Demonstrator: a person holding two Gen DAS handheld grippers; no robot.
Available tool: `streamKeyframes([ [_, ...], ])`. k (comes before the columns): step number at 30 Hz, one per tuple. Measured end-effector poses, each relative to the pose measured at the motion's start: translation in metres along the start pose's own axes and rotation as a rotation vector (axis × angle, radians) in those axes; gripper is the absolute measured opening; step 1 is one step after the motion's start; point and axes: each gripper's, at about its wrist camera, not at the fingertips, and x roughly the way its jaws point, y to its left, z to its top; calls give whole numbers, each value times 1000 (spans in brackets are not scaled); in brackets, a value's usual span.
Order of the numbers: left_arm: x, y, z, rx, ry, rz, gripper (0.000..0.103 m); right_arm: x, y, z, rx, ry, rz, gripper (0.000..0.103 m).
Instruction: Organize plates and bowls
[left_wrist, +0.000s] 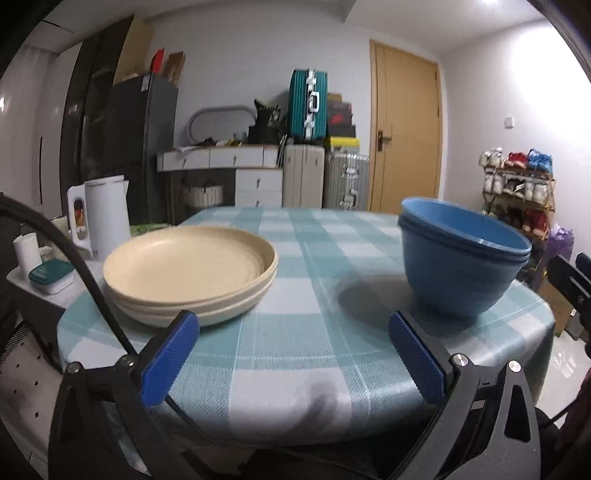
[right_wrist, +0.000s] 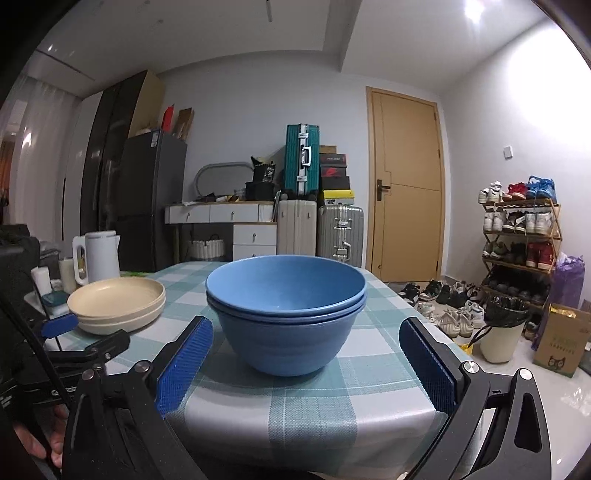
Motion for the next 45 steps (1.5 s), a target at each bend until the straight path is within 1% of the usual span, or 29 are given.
streamKeyframes([
  [4, 5, -9, -3, 34, 26, 18, 103, 6, -2, -2, 15, 18, 5, 103],
  [10, -2, -21, -4, 75, 19, 16, 103, 13, -14, -3, 59, 59, -1, 103],
  [16, 2, -17, -2, 51, 60, 2, 103, 23, -33, -7, 143, 112, -20, 103],
  [21, -1, -13, 1, 23, 61, -3, 103, 27, -45, -11, 193, 130, -31, 103],
  [25, -1, -13, 1, 19, 71, -3, 103, 25, -47, -14, 198, 129, -34, 103],
  [30, 9, -12, -1, 9, 120, 5, 103, 23, -44, -15, 170, 129, -34, 103],
  [33, 7, -12, -2, 3, 114, -2, 103, 22, -38, -13, 151, 123, -32, 103],
  [37, 5, -19, -3, 29, 107, 8, 103, 21, -36, -12, 147, 125, -33, 103],
  [39, 1, -27, 4, 67, 73, 7, 103, 21, -35, -10, 145, 122, -31, 103],
  [40, -3, -30, 11, 58, 40, 15, 103, 20, -35, -8, 144, 117, -30, 103],
  [41, -5, -32, 19, 33, 27, 8, 103, 20, -35, -4, 147, 106, -27, 103],
  [43, -2, -39, 36, -8, 47, -54, 103, 20, -40, 7, 159, 74, -4, 103],
  [44, 3, -47, 48, -7, 73, -90, 103, 20, -42, 14, 160, 65, -1, 103],
  [45, 6, -53, 58, 1, 92, -104, 103, 21, -46, 24, 158, 55, 2, 103],
])
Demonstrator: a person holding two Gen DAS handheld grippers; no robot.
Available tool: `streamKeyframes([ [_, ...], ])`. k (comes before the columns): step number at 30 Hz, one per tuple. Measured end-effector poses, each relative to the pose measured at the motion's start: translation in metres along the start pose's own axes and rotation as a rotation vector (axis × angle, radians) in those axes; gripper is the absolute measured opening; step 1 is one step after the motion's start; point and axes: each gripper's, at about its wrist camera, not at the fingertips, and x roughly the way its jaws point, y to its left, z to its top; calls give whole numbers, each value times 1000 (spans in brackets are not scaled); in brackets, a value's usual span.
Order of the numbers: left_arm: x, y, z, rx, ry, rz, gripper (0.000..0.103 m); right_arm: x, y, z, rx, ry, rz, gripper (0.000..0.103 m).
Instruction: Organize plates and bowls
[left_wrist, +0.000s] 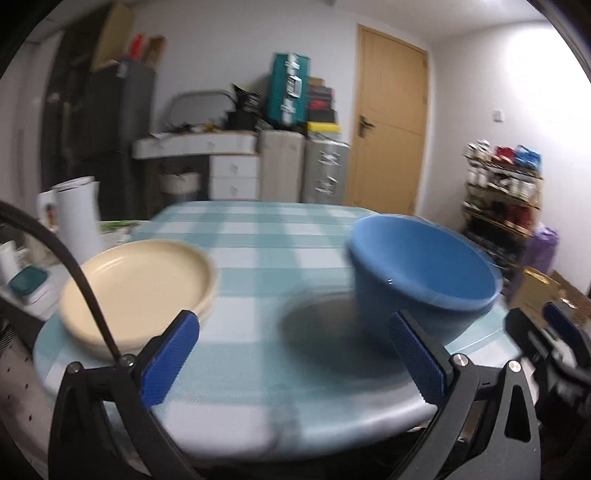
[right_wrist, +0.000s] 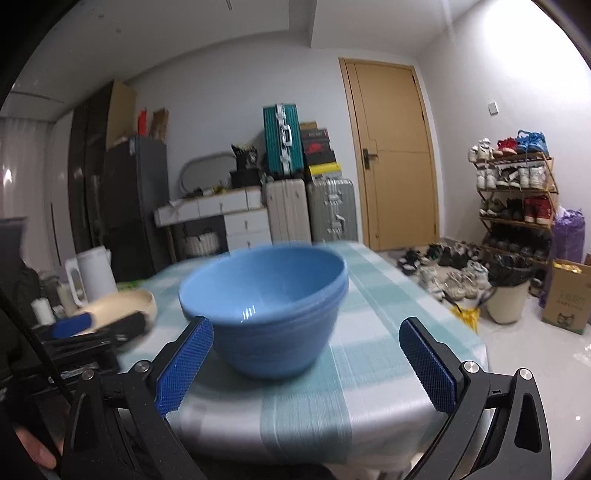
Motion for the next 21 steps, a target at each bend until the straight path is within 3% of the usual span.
streamKeyframes([
  [3, 16, -19, 33, 14, 88, -8, 103, 6, -9, 33, -6, -13, 5, 103],
  [5, 29, -24, 52, -11, 145, -59, 103, 17, -20, 57, 17, 10, 8, 103],
  [7, 46, -29, 67, -24, 214, -72, 103, 35, -35, 78, 65, 68, 39, 103],
  [10, 81, -35, 77, -7, 359, -32, 103, 66, -51, 96, 114, 179, 67, 103],
  [12, 101, -36, 76, -11, 436, 4, 103, 92, -60, 99, 135, 290, 102, 103],
  [14, 118, -33, 74, -39, 508, -12, 102, 111, -65, 99, 157, 345, 123, 103],
  [16, 127, -32, 74, -65, 517, -10, 103, 129, -67, 96, 170, 407, 139, 103],
  [19, 150, -36, 71, -30, 597, 22, 103, 152, -72, 82, 225, 510, 181, 103],
  [21, 162, -37, 67, -39, 643, -13, 103, 163, -75, 71, 281, 556, 197, 103],
])
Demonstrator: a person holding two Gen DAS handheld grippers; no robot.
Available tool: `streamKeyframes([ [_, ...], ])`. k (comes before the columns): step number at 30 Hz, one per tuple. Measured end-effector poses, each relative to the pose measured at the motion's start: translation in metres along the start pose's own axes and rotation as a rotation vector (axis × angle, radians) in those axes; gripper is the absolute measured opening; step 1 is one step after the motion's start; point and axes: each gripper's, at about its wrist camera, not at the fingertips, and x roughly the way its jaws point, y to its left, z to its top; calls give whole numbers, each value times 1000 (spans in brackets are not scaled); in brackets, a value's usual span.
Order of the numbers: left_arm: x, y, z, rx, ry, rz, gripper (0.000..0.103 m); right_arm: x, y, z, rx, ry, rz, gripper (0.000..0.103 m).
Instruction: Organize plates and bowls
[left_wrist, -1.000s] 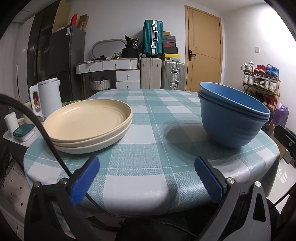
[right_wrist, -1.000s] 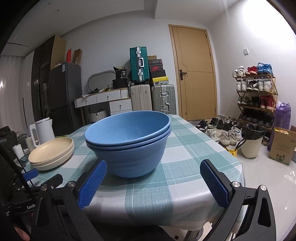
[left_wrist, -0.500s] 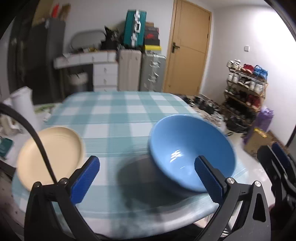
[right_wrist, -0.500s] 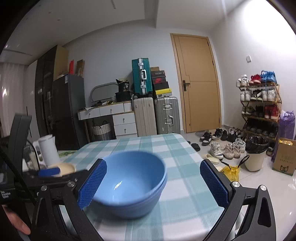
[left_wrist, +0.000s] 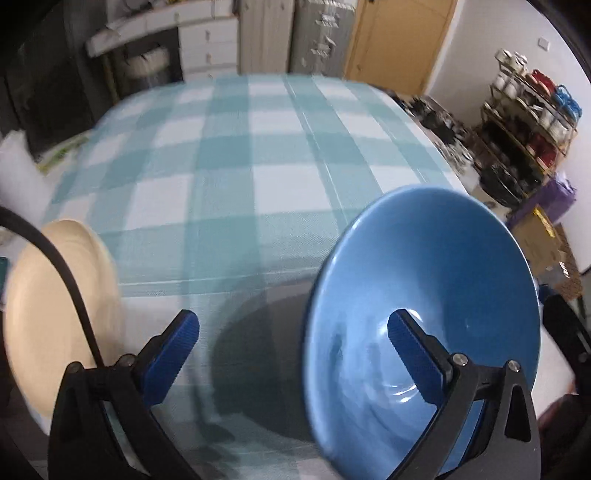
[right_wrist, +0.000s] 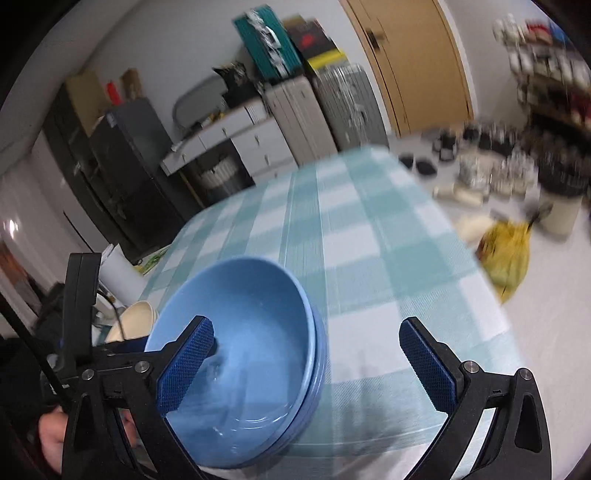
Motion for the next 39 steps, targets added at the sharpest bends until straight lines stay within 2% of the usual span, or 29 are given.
streamKeyframes([
  [2, 10, -2, 3, 2, 46, -33, 103, 11, -5, -1, 24, 26, -3, 103],
  [7, 25, -4, 5, -10, 143, -99, 102, 32, -8, -5, -10, 124, 7, 103],
  [10, 27, -6, 7, -5, 181, -85, 100, 46, -10, -9, -6, 216, 3, 103],
  [12, 28, -9, 8, 21, 200, -70, 95, 49, -11, -10, 2, 228, -7, 103],
  [14, 28, -14, 8, 59, 210, -40, 81, 50, -12, -10, 17, 236, -18, 103],
  [15, 29, -14, 8, 68, 217, -38, 79, 51, -12, -11, 26, 249, -23, 103],
  [17, 30, -11, 8, 55, 228, -59, 66, 55, -13, -12, 41, 283, 1, 103],
  [19, 29, -9, 7, 39, 231, -94, 61, 56, -13, -13, 55, 287, -2, 103],
  [21, 27, -12, 6, 58, 214, -94, 56, 58, -10, -15, 45, 291, -7, 103],
  [23, 22, -17, 2, 88, 194, -110, 41, 59, -9, -17, 45, 294, -13, 103],
  [25, 20, -18, 0, 91, 185, -128, 33, 61, -8, -18, 47, 298, -19, 103],
  [32, 20, -14, 0, 69, 163, -147, 30, 69, -13, -21, 133, 332, 19, 101],
  [38, 20, -17, -2, 65, 144, -137, 30, 77, -11, -21, 173, 358, 59, 95],
  [39, 20, -17, -2, 66, 140, -135, 30, 78, -10, -21, 175, 362, 61, 92],
])
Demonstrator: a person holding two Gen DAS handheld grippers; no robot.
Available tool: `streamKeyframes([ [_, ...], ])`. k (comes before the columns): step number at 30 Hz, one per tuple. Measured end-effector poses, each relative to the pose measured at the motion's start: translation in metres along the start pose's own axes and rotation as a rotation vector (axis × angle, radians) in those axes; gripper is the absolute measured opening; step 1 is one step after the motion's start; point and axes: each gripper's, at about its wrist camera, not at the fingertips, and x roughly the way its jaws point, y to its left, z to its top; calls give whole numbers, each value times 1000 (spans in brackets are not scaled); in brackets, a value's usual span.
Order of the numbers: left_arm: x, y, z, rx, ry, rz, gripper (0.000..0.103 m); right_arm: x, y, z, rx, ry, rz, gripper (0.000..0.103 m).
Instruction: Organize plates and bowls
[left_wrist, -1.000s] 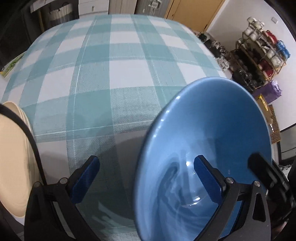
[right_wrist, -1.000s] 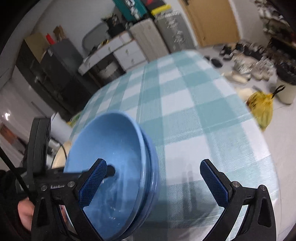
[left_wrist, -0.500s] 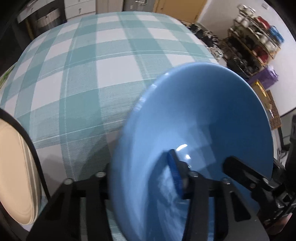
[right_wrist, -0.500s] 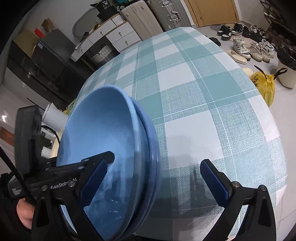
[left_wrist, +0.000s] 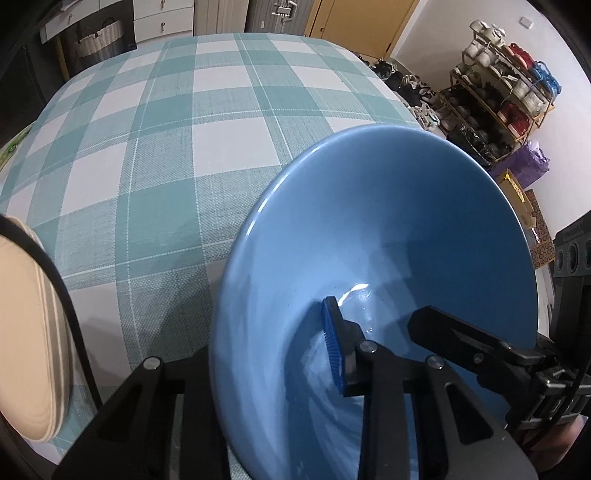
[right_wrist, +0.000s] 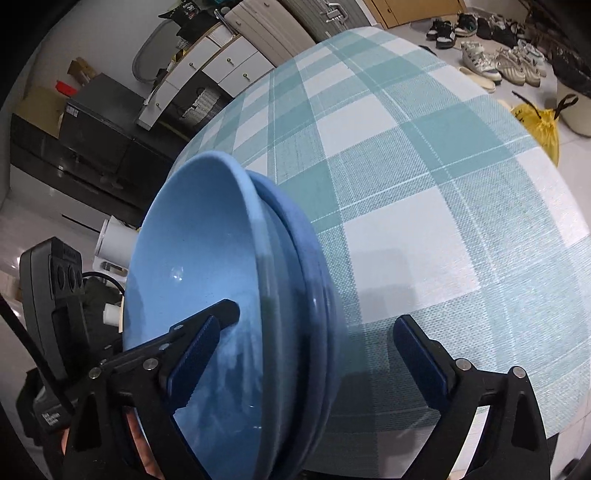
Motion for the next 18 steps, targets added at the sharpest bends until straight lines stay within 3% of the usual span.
streamKeyframes([
  [5, 0, 0, -1, -2, -8, 3, 30, 4, -1, 2, 44, 20, 38, 70],
  [6, 0, 1, 0, -2, -9, 3, 30, 6, -4, 2, 80, 34, 75, 59],
  [18, -3, -7, -2, 15, -33, 45, 30, 5, -11, -1, 126, 16, 27, 37],
])
